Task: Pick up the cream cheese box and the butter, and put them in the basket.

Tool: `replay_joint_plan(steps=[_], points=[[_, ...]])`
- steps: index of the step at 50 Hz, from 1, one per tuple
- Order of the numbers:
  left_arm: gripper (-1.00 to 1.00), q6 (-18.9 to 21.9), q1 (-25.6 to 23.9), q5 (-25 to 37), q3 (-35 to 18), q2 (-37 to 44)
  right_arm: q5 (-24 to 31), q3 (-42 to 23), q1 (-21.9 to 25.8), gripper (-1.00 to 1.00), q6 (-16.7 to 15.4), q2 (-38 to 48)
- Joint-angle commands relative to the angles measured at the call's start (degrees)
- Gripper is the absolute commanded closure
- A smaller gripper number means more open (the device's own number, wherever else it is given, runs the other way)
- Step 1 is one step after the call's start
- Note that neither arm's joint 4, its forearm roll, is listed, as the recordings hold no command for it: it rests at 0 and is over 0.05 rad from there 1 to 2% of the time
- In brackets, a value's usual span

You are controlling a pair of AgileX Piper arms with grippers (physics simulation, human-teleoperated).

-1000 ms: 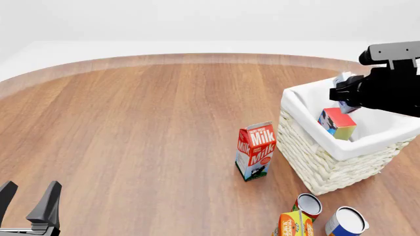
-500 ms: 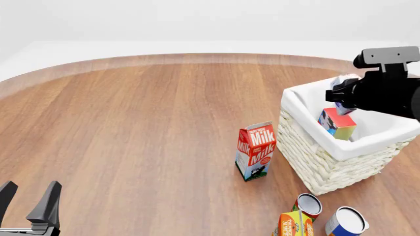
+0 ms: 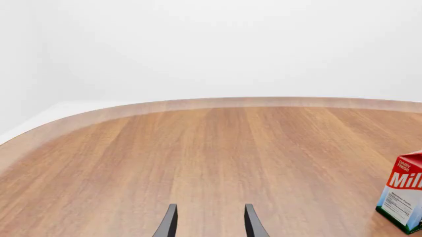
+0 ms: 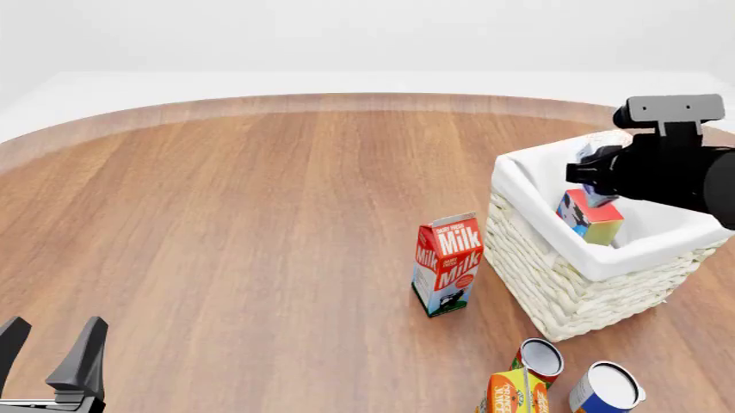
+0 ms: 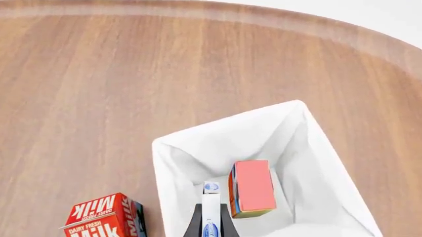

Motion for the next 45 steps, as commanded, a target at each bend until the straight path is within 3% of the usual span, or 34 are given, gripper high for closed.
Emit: replay_joint_plan(steps=[1,45], points=[[-1.0,0.0,0.0,0.0,0.0,0.0,-1.5,0.4,-0.1,1.0,1.1,0.6],[-1.0,0.0,0.0,0.0,0.0,0.0,-1.1,-1.2,-1.1,1.0,0.9,1.8]])
